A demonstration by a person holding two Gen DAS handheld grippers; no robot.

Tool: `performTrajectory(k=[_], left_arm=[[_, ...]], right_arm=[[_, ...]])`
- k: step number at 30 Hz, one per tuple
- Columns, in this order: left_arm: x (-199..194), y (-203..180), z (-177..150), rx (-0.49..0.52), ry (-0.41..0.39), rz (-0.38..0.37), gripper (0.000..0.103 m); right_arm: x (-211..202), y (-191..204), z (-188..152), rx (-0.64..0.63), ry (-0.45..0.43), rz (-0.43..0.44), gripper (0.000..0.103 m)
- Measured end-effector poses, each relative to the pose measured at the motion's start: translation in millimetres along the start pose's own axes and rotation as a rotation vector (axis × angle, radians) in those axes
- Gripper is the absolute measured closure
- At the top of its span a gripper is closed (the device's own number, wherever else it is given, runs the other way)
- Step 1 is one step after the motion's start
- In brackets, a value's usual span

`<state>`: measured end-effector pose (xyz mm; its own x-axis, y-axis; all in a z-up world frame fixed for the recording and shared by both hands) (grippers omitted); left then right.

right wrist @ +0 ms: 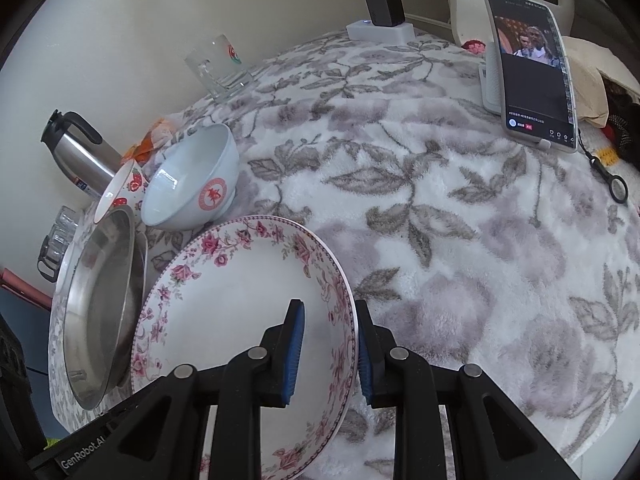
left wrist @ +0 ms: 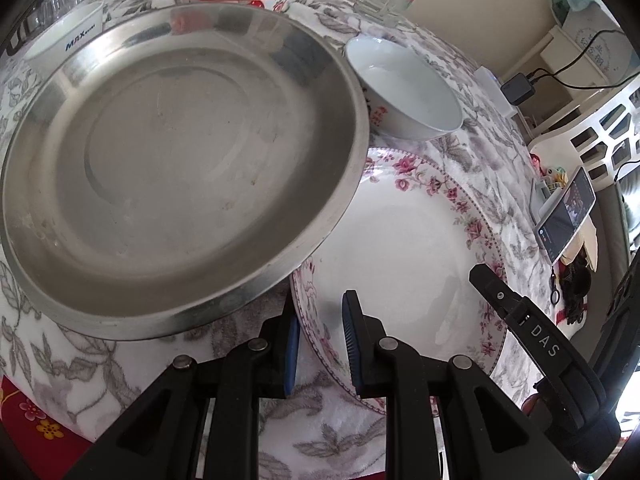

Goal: Organize plates and bowls

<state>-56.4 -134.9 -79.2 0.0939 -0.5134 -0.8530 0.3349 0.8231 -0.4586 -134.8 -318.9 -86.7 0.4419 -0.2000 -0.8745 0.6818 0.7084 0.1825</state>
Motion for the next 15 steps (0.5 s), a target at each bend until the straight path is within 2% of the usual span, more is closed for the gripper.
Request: performTrajectory(k=[6,15], left_arm=[[-5.6,-3.4,2.4,0.026,-0.024,0.007,0.082],[-3.6,-2.7,1.6,0.026,-0.009,0.008,0.082]], right_arm=[[-7.2,1.9,0.2,-0.009,-0.026,0.014,0.077],[-10.6,3.0,0.8,-0.014,-0.042,0.023,0.077]])
Point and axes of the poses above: each gripper's, at about its wrist camera, not at the fingertips, and x roughly the way its jaws point, y to its left, z to its top, the point moved 2 cm from there along x, roughly the way its jaws point, and after that the axes turned 10 degrees about -z, right-handed, at the moved point
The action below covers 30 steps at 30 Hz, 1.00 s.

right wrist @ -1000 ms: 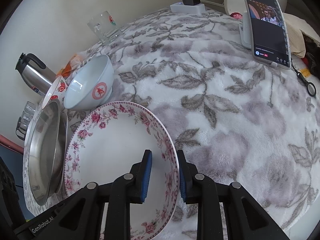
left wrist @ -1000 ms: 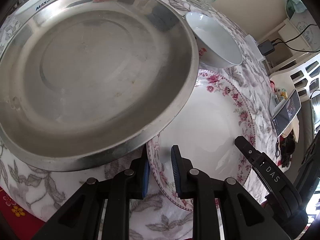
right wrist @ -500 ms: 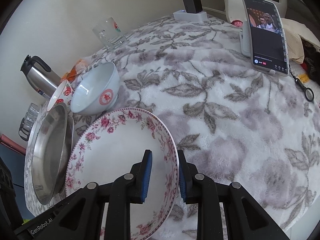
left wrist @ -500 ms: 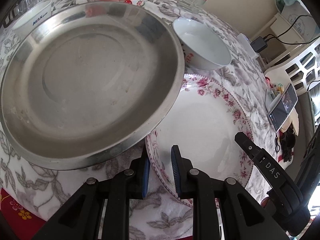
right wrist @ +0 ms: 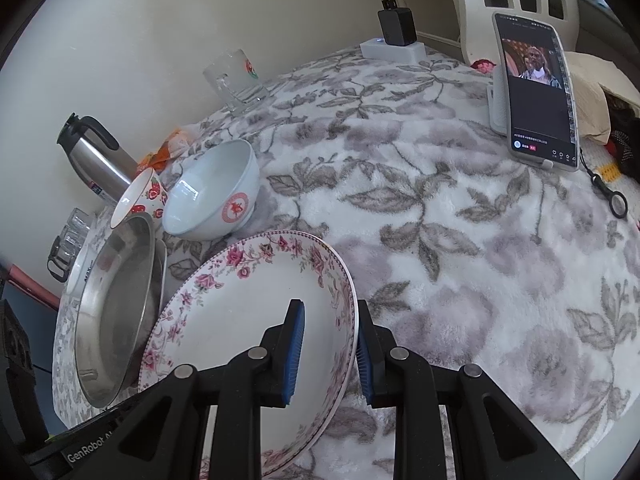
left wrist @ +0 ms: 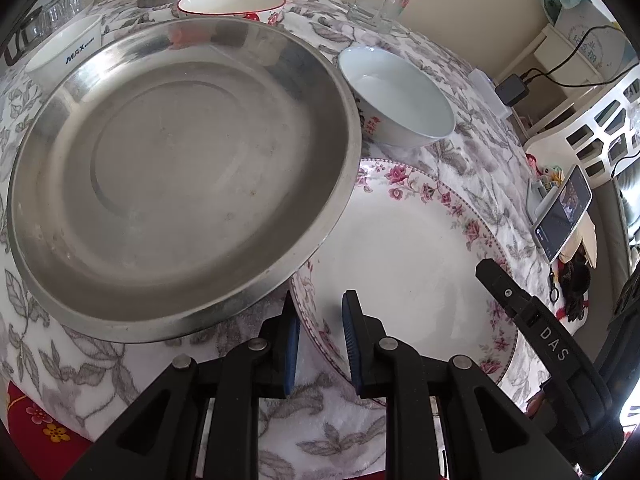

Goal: Organize plates and bowls

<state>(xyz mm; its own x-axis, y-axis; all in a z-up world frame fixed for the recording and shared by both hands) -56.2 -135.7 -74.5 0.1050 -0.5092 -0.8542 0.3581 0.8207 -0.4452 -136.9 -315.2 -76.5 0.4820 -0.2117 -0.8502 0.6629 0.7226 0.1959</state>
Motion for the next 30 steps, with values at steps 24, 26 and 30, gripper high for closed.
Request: performTrajectory(k=[24,26,30], left_arm=[[-0.1,-8.6,-2.9,0.043,0.008,-0.03,0.08],[0.5,-10.6,-3.5,0.046,0.01,-0.035,0.08],[0.2,-13.4,-4.0,0.056,0.01,-0.045,0.08]], right_arm=[[-15.0,-13.9,1.9,0.037,-0.049,0.003,0.077],[-16.2,-15.8,1.8,0.042,-0.052,0.001,0.077],[-19.3,-19.5,1.4,0.053,-0.06,0.0,0.077]])
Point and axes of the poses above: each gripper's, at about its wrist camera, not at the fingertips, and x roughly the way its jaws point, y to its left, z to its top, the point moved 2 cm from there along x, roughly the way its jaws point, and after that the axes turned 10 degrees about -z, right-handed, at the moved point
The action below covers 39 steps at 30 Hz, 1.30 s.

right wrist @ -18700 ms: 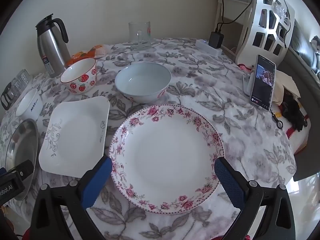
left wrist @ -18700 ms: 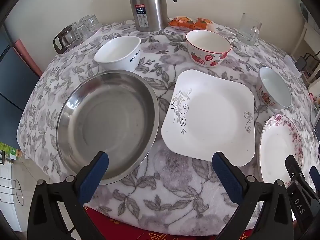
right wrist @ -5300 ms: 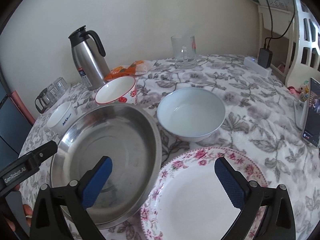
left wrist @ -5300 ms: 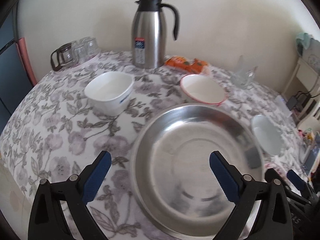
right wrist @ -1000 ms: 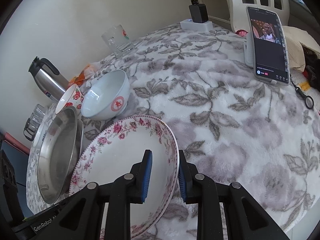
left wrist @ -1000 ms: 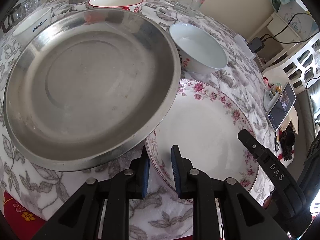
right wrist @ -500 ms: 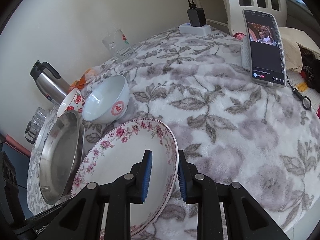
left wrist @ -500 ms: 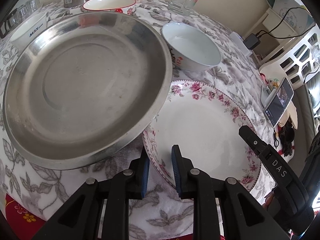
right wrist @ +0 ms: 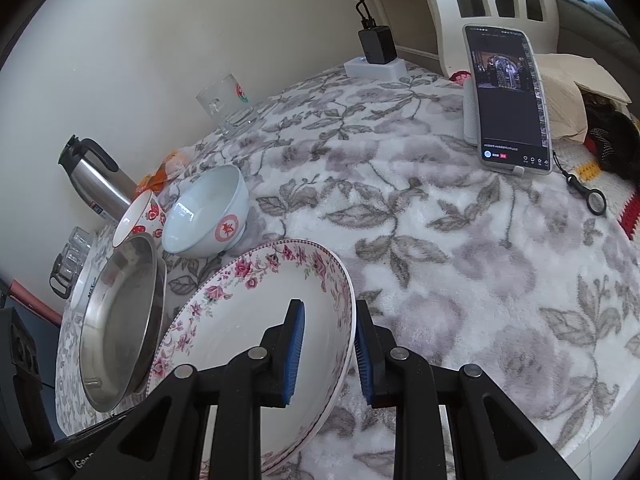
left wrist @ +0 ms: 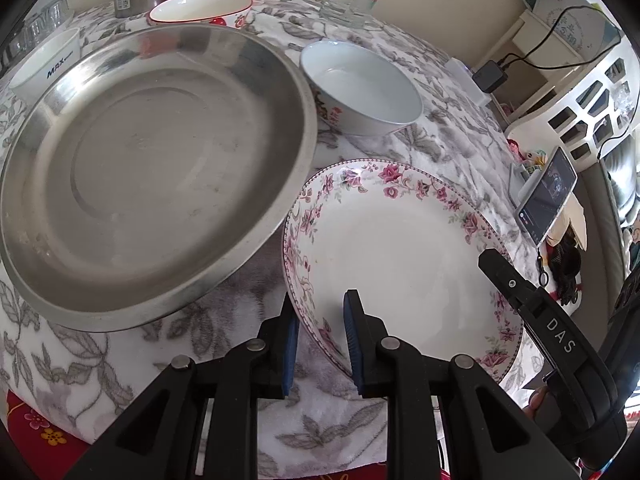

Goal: Organize plates and bowls

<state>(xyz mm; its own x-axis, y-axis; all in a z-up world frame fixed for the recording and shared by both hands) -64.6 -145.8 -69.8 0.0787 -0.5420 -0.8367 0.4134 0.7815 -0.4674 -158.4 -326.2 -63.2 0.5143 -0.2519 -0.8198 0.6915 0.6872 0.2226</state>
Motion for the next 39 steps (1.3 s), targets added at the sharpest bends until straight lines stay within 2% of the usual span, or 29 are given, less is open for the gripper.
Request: performTrajectory(k=[14,20,26,39], left_arm=[[-6.5,-14.2,-0.6,0.044,-0.02,-0.042,0.08],[-15.4,-22.4,2.6,0.078,-0.055,-0.063,0.08],[-29.6,-24.3,8.5,0.08,-0.101,-0.1,0.08],[-56.4,-21.5,15.2,0.117,-0.177,-0.115,0.079]], right_arm=[[-20.6,-11.0,1.8,0.04,-0.063,-0.012,0.077],[-31.3,-9.9,1.7,0.032,-0.104,-0.037,0.077],[-38.2,-9.0,1.3,0.034,-0.125,-0.023,0.077],[-46.2,7.8,-0.1,0.033,-0.144,0.012,0.077]])
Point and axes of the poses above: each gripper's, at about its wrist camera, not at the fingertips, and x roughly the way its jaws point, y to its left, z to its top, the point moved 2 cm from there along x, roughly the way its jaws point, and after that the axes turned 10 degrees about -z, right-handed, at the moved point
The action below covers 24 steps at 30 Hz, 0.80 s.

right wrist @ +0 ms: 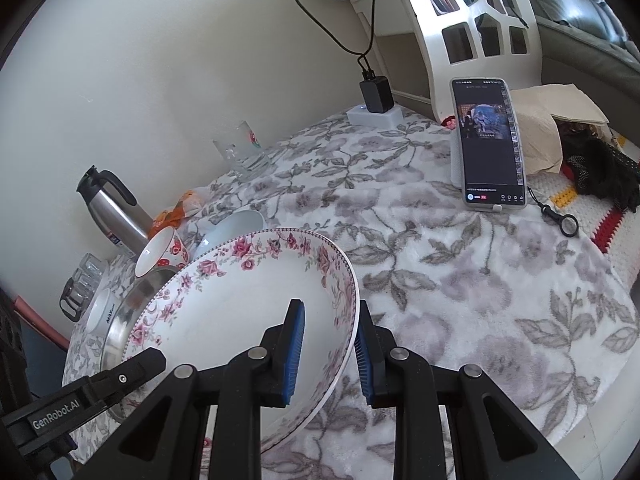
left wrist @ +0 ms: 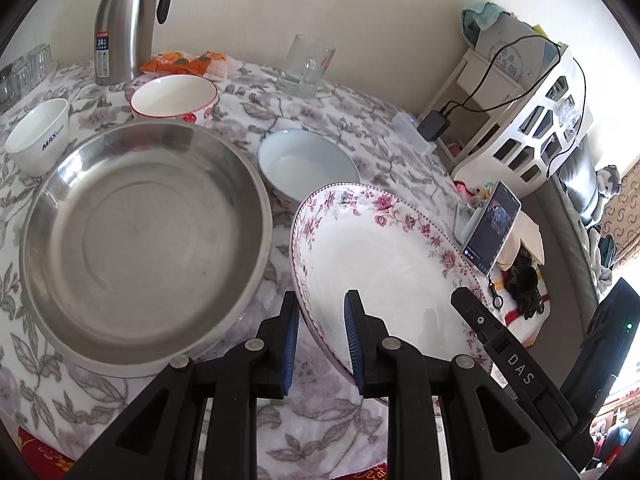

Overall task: Organize plates and bowls
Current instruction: 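Carry the rose plate over the steel basin and lower it inside with both grippers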

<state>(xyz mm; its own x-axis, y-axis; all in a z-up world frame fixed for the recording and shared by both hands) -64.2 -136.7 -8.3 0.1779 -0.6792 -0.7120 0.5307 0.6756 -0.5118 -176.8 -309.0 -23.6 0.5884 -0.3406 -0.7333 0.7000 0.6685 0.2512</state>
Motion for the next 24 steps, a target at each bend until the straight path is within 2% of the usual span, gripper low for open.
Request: performTrajectory(k=[12,24], left_arm=[[-18.5,17.9,4.8,-0.028,-0.037,-0.004,0.079],[-42.7,53.9,17.0,-0.072,-0.08,0.008,0.079]], right_arm=[[-2.8,31.7,-2.7,-0.029,0.0,0.02,0.077],[-2.6,77.8,-12.0,-0.075,0.011,0.048,0.077]])
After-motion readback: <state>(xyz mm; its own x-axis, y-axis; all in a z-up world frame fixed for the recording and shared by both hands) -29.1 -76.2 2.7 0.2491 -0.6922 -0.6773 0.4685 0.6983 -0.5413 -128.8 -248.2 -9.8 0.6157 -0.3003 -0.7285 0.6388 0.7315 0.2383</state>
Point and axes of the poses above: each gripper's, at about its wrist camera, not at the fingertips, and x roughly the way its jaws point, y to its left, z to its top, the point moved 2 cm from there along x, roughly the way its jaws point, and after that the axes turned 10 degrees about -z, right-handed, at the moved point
